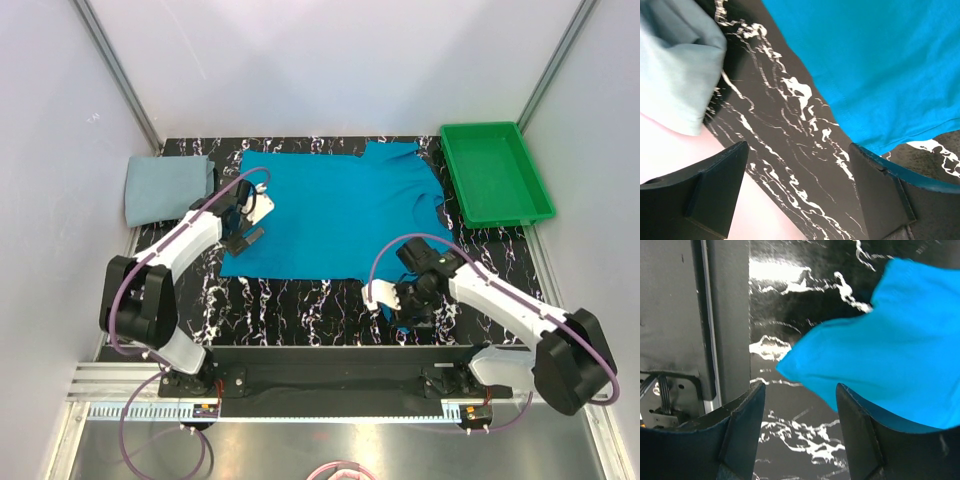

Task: Fold and stack the t-shirts
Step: Fold the tshirt

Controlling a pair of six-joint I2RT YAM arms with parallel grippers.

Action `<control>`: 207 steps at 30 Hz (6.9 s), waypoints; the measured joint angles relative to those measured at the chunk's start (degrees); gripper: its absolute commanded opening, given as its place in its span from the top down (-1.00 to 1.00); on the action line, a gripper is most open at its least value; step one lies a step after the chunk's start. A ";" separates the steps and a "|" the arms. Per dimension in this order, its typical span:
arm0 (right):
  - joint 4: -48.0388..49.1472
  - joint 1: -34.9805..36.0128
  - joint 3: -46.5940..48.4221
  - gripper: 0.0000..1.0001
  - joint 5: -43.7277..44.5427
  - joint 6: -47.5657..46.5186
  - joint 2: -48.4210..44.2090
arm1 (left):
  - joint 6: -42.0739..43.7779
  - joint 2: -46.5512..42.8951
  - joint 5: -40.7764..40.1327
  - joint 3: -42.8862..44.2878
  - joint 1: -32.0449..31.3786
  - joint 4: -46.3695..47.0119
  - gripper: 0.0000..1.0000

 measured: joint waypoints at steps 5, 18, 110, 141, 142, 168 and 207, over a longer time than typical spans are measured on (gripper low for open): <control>2.47 2.51 -0.55 -0.32 0.00 1.55 3.15 | -0.66 1.49 -0.52 0.00 0.00 -0.72 -0.74; 6.99 4.70 -2.62 -0.34 0.68 4.63 9.73 | -3.39 1.49 -1.03 3.43 0.00 -3.02 -0.74; -1.22 1.57 10.21 1.00 15.67 17.00 6.10 | -24.59 25.09 37.64 12.76 21.11 -26.84 1.00; -6.75 -11.04 15.85 1.00 24.35 30.10 -9.66 | -16.31 8.15 36.76 18.97 21.88 -38.99 1.00; -6.80 -11.04 16.79 1.00 24.72 30.05 -9.55 | -16.13 7.89 36.74 19.02 21.88 -39.23 1.00; 8.87 -16.57 32.89 1.00 28.09 18.25 17.99 | -13.66 28.74 35.17 42.62 21.88 -40.65 1.00; 12.96 -19.65 42.60 1.00 26.56 13.57 36.92 | -16.24 47.34 35.04 63.43 16.20 -40.39 1.00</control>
